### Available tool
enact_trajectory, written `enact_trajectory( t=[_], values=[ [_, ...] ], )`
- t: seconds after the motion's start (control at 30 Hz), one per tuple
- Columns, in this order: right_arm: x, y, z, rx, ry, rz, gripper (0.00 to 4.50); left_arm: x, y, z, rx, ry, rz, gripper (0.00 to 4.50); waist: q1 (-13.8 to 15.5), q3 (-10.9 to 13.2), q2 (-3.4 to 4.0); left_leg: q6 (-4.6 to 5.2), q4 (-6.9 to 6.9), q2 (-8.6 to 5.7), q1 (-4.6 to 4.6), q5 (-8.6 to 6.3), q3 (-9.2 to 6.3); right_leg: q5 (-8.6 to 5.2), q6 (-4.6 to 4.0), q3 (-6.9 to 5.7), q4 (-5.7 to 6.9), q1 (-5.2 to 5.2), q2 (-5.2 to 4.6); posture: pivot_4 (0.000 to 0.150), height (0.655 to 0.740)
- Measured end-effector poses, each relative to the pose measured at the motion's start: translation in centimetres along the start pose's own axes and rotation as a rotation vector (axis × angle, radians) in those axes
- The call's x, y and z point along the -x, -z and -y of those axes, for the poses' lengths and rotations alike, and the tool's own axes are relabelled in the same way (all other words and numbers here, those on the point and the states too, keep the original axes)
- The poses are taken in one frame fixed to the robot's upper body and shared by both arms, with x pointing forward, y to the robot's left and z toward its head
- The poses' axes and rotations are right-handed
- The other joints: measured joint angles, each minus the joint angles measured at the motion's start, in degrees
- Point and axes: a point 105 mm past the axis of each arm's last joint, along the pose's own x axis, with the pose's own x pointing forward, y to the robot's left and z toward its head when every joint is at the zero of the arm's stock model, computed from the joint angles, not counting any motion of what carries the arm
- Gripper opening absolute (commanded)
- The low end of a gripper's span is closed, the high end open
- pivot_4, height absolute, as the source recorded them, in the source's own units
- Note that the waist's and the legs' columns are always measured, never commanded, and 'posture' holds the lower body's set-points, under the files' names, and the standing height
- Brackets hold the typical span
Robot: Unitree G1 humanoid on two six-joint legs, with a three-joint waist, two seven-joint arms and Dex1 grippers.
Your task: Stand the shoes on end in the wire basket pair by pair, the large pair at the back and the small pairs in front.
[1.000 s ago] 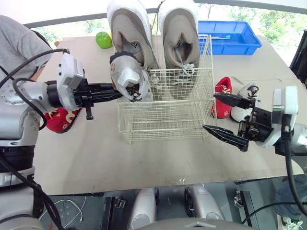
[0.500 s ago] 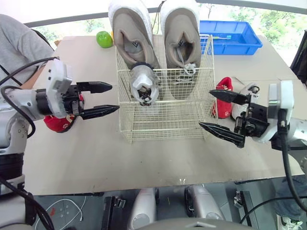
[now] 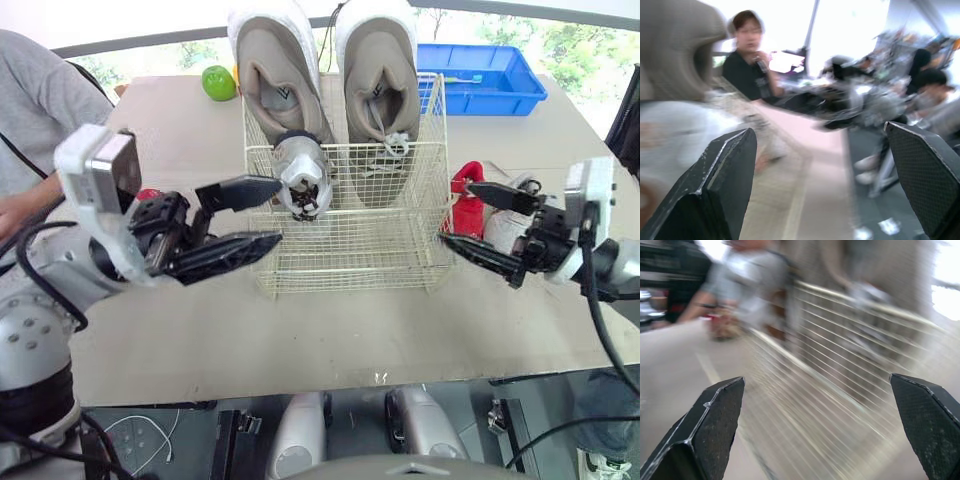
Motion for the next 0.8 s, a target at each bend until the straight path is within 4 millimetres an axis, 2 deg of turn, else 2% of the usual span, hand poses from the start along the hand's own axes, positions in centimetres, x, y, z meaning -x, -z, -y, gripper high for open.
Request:
enact_trajectory(
  t=[0.17,0.3,0.4,0.53,0.57,0.63,0.67,0.73,0.8],
  values=[
    [2.4,2.0,4.8,-0.148,0.291,-0.128,4.50,-1.4,2.4,1.4,0.081,-0.014,0.001,4.40,0.00,-0.01,0.01,0.00,0.04,-0.15,0.07,0.00,0.13,0.01,-0.02,0.11,0.02,0.03,0.05,0.150,0.7400],
    [2.6,2.6,7.5,-0.136,0.450,-0.281,4.50,-2.3,3.1,1.9,0.062,0.003,-0.027,4.40,-0.35,-0.06,0.10,0.00,0.04,-0.15,0.15,0.00,0.20,0.01,-0.03,0.20,0.03,0.04,0.13,0.150,0.7400],
    [2.6,3.0,9.8,-0.192,0.553,-0.350,4.50,-2.6,3.5,1.8,0.057,0.004,-0.040,4.40,-0.30,-0.07,0.09,0.00,0.04,-0.17,0.10,0.00,0.32,0.01,-0.04,0.15,0.01,0.04,0.16,0.150,0.7400],
    [2.9,4.8,12.7,-0.283,0.654,-0.449,4.50,-3.0,3.8,1.6,0.029,0.016,-0.058,4.40,0.02,-0.07,0.09,0.00,0.04,-0.18,-0.02,0.00,0.35,0.01,-0.04,0.13,-0.06,0.00,0.14,0.150,0.7400],
    [3.2,5.8,13.4,-0.298,0.685,-0.491,4.10,-3.1,3.7,1.6,0.018,0.020,-0.056,4.44,0.02,-0.07,0.09,0.00,0.04,-0.18,-0.03,0.00,0.35,0.01,-0.04,0.13,-0.07,-0.01,0.13,0.150,0.7400],
    [3.5,6.7,13.8,-0.306,0.696,-0.531,3.83,-3.2,3.7,1.5,0.012,0.020,-0.058,4.44,0.00,-0.07,0.09,0.01,0.03,-0.18,-0.06,0.00,0.36,0.01,-0.02,0.15,-0.11,-0.02,0.11,0.150,0.7400],
    [3.8,7.2,14.2,-0.305,0.703,-0.558,3.20,-3.3,3.8,1.6,0.014,0.025,-0.060,4.44,-0.07,-0.07,0.10,0.01,0.03,-0.18,-0.05,0.00,0.38,0.01,-0.02,0.16,-0.10,-0.02,0.11,0.150,0.7400],
    [4.0,7.2,14.4,-0.303,0.706,-0.567,2.55,-3.4,4.0,1.5,0.017,0.025,-0.064,4.44,-0.09,-0.07,0.10,0.01,0.03,-0.18,-0.04,0.00,0.38,0.01,-0.02,0.16,-0.09,-0.03,0.12,0.150,0.7400],
    [4.1,6.8,14.8,-0.301,0.702,-0.561,2.55,-3.4,4.0,1.5,0.016,0.023,-0.057,4.44,-0.13,-0.07,0.10,0.01,0.03,-0.17,-0.02,0.00,0.38,0.01,-0.02,0.15,-0.08,-0.02,0.13,0.150,0.7400]
  ],
)
